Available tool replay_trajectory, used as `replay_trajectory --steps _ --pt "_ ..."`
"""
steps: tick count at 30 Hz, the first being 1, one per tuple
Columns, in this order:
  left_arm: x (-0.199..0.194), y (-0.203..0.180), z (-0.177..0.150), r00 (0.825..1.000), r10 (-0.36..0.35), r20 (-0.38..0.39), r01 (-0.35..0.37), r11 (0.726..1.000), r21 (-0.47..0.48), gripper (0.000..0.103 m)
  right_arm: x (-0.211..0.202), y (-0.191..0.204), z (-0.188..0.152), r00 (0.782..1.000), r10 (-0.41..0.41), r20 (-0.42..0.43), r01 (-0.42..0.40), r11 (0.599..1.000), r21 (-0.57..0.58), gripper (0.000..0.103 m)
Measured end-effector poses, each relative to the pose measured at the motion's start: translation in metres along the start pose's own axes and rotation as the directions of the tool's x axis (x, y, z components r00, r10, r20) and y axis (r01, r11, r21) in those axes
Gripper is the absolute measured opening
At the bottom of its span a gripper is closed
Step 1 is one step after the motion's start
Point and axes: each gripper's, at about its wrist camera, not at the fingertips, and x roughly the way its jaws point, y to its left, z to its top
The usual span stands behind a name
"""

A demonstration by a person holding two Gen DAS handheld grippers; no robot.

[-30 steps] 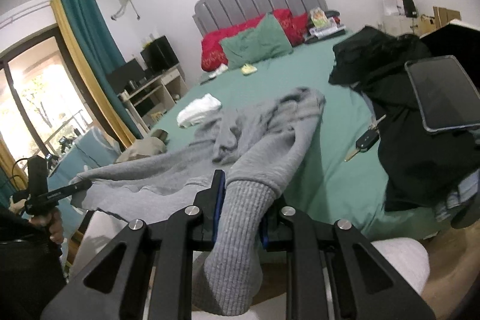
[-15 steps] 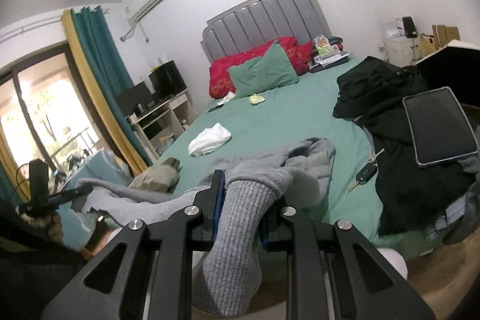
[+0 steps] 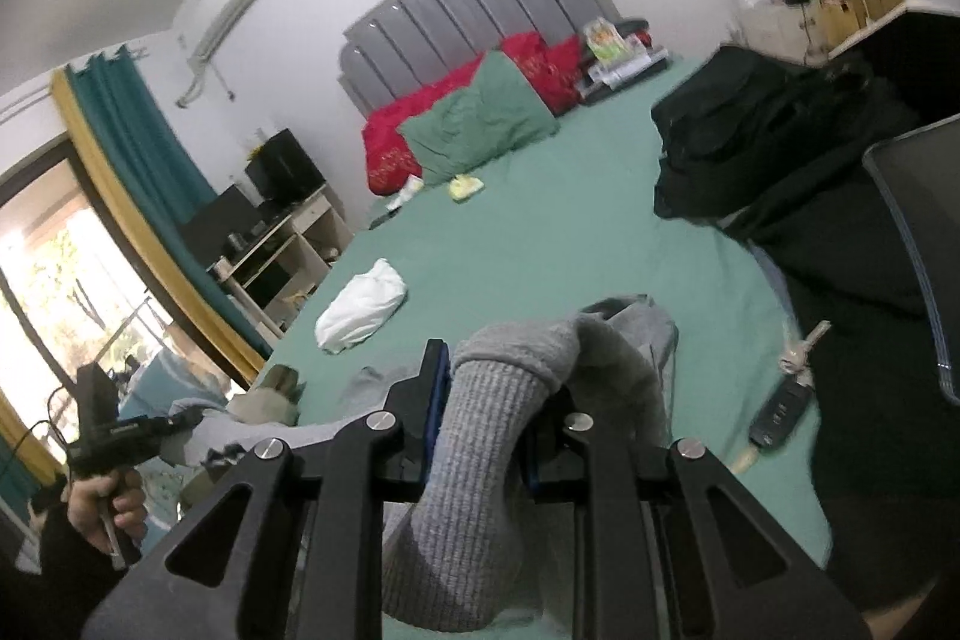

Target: Fold large clothes

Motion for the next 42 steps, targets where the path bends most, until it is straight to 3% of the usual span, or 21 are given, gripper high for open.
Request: replay_trajectory --steps 4,9,11,13,16,18,19,20,23,25,26,29,32,34,38,42 --pt "0.064 0.019 0.03 0.999 -0.005 -0.051 0.002 0.999 -0.05 0.018 0.061 -0.034 0.014 0.998 -0.019 -0.061 0.024 0.997 0.073 0.021" --pt "0.129 0.037 0.056 0.995 0.041 -0.089 -0.045 0.998 -0.038 0.021 0.136 -0.073 0.026 0.987 -0.052 -0.153 0.072 0.989 0.131 0.025" --pt "0.161 0.049 0.069 0.988 0.106 -0.116 -0.108 0.994 -0.009 0.029 0.163 -0.081 0.03 0.979 -0.072 -0.189 0.093 0.99 0.105 0.027" --pt "0.179 0.064 0.078 0.985 0.123 -0.125 -0.127 0.992 -0.022 0.037 0.187 -0.093 0.033 0.97 -0.125 -0.207 0.143 0.987 0.077 0.032" --pt "0.188 0.079 0.087 0.983 0.165 -0.086 -0.168 0.985 -0.029 0.063 0.203 -0.116 0.035 0.975 -0.133 -0.175 0.155 0.981 0.117 0.048" --pt "0.179 0.084 0.088 0.982 0.181 -0.049 -0.183 0.983 -0.023 0.064 0.202 -0.122 0.034 0.976 -0.15 -0.157 0.171 0.977 0.125 0.06" --pt "0.172 0.086 0.087 0.984 0.173 -0.033 -0.174 0.984 -0.031 0.064 0.195 -0.119 0.034 0.979 -0.16 -0.13 0.173 0.979 0.102 0.077" --pt "0.163 0.086 0.085 0.986 0.165 -0.006 -0.165 0.986 -0.03 0.065 0.188 -0.115 0.036 0.981 -0.17 -0.096 0.177 0.981 0.077 0.103" --pt "0.141 0.077 0.073 0.982 0.186 0.039 -0.187 0.982 0.033 0.068 0.153 -0.101 0.046 0.974 -0.224 0.038 0.225 0.974 -0.006 0.103" --pt "0.141 0.068 0.064 0.987 0.162 0.0 -0.162 0.983 0.084 0.068 0.133 -0.094 0.051 0.967 -0.243 0.081 0.246 0.969 -0.034 0.103" --pt "0.146 0.06 0.057 0.985 0.162 -0.052 -0.154 0.98 0.129 0.068 0.128 -0.092 0.051 0.968 -0.242 0.07 0.246 0.968 -0.045 0.103" --pt "0.158 0.042 0.045 0.981 0.169 -0.093 -0.145 0.964 0.223 0.068 0.127 -0.088 0.039 0.968 -0.25 0.002 0.249 0.965 -0.082 0.103" --pt "0.183 0.033 0.037 0.965 0.212 -0.154 -0.163 0.946 0.281 0.068 0.143 -0.086 0.019 0.94 -0.323 -0.107 0.304 0.939 -0.162 0.103" --pt "0.184 0.031 0.033 0.962 0.246 -0.115 -0.206 0.936 0.285 0.068 0.157 -0.088 0.012 0.929 -0.329 -0.167 0.295 0.934 -0.201 0.103" --pt "0.174 0.038 0.052 0.964 0.266 -0.001 -0.261 0.945 0.196 0.07 0.176 -0.095 0.02 0.92 -0.353 -0.172 0.301 0.916 -0.266 0.103" --pt "0.16 0.045 0.076 0.953 0.289 0.096 -0.3 0.943 0.143 0.07 0.202 -0.12 0.031 0.908 -0.359 -0.217 0.32 0.927 -0.193 0.102"
